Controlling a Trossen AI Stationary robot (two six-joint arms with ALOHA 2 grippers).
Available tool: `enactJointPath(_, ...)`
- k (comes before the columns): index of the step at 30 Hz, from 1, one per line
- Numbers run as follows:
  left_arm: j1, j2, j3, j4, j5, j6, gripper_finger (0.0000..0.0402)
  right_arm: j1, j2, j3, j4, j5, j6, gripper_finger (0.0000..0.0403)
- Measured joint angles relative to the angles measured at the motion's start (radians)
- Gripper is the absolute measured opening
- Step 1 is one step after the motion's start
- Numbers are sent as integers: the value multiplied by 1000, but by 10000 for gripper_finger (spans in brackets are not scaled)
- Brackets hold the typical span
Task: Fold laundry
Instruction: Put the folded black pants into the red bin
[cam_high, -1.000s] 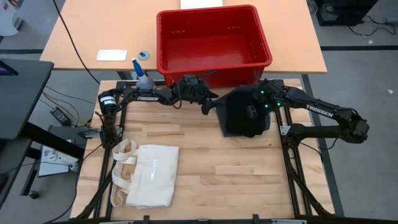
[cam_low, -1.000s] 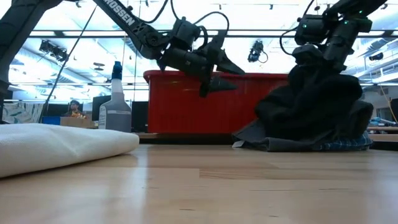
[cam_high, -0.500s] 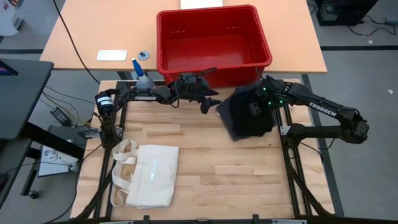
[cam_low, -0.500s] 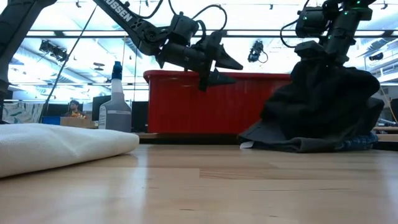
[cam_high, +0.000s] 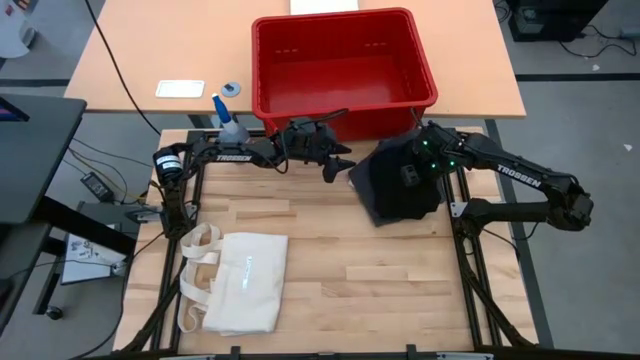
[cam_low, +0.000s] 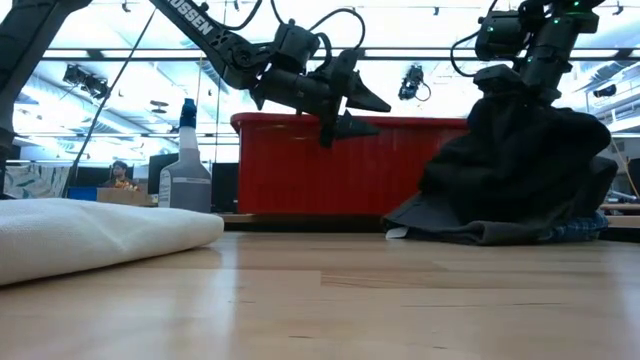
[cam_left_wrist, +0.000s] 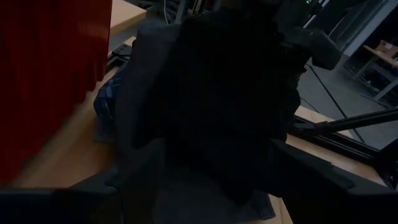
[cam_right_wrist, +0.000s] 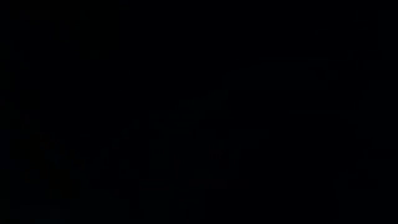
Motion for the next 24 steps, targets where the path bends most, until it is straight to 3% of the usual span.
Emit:
enactJointPath(17, 0, 1, 0, 0, 0, -4, 288, 0, 0, 1, -30, 0, -3, 272)
enactJointPath(24, 0, -6, 0, -6, 0, -26, 288, -1, 0, 101, -211, 32, 46, 298)
